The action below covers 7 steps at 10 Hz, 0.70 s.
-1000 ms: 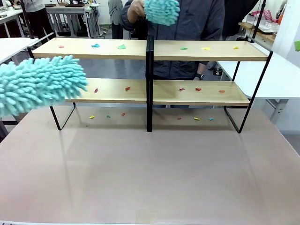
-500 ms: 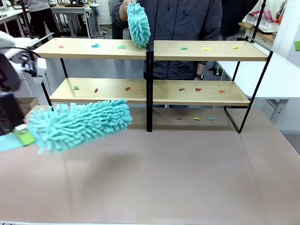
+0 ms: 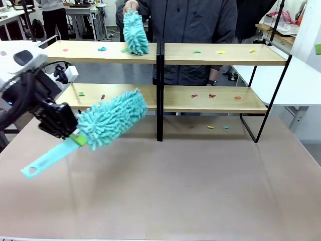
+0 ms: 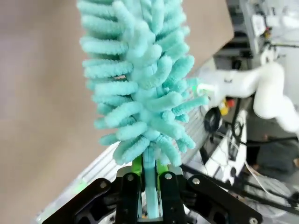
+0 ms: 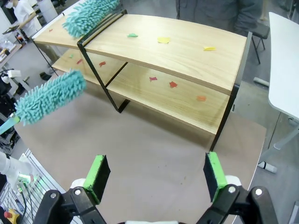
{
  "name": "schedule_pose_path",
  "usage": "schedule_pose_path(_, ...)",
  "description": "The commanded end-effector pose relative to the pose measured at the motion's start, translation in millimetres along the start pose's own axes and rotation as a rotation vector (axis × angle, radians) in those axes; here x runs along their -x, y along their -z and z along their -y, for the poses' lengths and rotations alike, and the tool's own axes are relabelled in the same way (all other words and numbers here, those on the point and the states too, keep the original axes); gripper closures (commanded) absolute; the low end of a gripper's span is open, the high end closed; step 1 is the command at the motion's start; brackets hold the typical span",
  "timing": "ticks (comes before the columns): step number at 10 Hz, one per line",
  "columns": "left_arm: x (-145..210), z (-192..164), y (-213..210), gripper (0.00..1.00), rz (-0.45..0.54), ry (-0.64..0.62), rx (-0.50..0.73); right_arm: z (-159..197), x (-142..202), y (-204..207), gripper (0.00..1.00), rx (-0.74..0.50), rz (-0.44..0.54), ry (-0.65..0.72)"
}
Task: Clean the shelves.
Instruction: Clean a randomly selected level of the Shelf with the Duster.
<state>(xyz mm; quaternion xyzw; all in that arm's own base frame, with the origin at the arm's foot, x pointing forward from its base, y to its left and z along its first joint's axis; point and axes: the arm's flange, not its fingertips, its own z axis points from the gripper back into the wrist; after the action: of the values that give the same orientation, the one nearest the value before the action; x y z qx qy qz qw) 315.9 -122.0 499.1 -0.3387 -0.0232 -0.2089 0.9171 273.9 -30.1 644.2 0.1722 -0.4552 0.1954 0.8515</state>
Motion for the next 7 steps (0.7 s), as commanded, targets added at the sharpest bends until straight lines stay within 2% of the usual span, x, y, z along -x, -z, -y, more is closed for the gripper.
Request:
schedule_pose_path(1,-8,17,18,0.87,-0.173,0.006,0.16,0,-1,1,0.0,-0.018,0.009,-0.001)
schedule_pose_path(2,0,0,0,0.87,0.0,0.0,0.0,0,-1,1,0.0,-0.018,0.009,-0.001)
schedule_pose_path(4,0,0,0,0.87,0.0,0.0,0.0,0,-1,1,0.0,-0.018,0.009,-0.001)
schedule_pose_path(5,-4,4,14,0.87,-0.036,0.006,0.033,0,-1,1,0.0,-0.018,0.009,-0.001)
schedule_pose_path(7,-10,18,37,0.87,0.042,-0.001,-0.017,0,-1,1,0.0,-0.018,0.009,-0.001)
